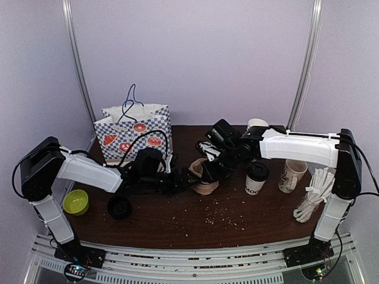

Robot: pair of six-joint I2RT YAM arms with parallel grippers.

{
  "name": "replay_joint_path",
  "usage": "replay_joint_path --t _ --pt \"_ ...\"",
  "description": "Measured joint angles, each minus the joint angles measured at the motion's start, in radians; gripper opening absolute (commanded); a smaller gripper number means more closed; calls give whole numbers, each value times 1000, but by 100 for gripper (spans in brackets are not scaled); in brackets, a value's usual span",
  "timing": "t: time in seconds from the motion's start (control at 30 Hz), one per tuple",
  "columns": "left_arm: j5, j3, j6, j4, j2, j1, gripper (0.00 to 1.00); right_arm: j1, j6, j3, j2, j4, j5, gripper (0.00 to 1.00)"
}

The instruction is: Pack the takeout coffee

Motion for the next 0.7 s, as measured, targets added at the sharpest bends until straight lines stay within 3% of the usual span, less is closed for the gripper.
replay_joint_path --t 0.7 --pt "-16 29 -3 -16 43 19 84 0 5 -7 -9 6 -12 0"
